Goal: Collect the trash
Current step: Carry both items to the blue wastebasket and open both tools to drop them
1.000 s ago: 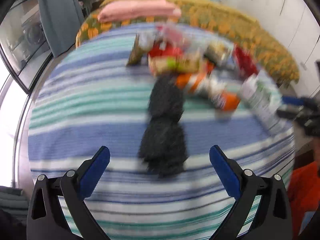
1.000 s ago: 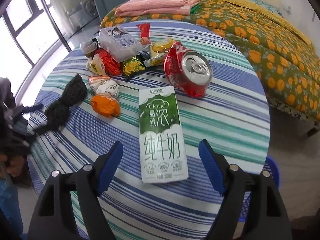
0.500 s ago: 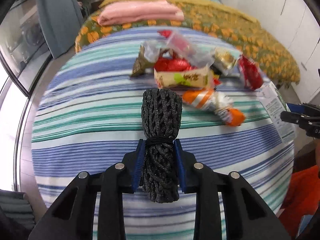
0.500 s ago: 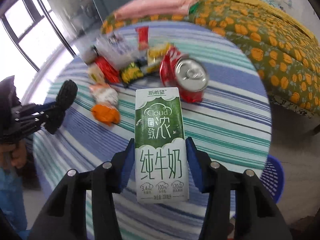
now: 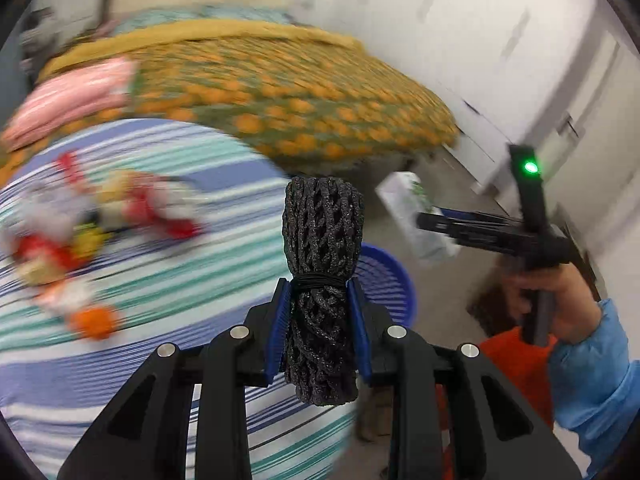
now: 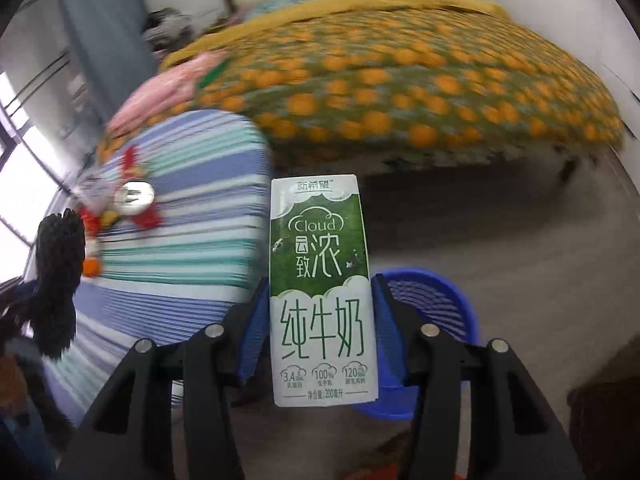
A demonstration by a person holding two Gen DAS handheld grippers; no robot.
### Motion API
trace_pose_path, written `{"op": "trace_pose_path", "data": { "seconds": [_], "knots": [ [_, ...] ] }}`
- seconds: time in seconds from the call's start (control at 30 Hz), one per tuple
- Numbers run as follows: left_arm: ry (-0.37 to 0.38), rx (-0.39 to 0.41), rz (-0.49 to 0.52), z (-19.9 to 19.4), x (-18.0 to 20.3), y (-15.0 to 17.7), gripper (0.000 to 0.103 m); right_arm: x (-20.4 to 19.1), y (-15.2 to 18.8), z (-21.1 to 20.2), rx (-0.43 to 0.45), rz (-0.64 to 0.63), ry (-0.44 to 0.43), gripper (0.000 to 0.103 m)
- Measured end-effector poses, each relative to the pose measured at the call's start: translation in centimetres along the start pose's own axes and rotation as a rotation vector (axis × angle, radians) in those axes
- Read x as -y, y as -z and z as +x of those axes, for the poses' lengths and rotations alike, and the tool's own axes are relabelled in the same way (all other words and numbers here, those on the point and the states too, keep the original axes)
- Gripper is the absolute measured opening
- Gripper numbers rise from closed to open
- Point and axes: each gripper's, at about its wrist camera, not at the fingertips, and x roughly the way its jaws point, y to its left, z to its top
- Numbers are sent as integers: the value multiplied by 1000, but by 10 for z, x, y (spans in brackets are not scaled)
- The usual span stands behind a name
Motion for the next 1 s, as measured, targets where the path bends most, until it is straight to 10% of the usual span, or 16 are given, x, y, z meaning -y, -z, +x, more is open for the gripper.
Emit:
{"op": "trace_pose_path", "data": {
  "seconds": [0.43,0.53,0.73,1.0],
  "knots": [
    [8,-180,19,229,105,-18,33,142,45,76,-84,259,16,51],
    [-29,-155,24,252,106,-19,65,156,49,86,-93,292,2,75],
    [-94,5,73,222,108,-21,97,160,45,54,37,295,21,87],
    [-1,222,90,112,115,-3,98,100,39,-34,451,86,79,98]
  ]
}}
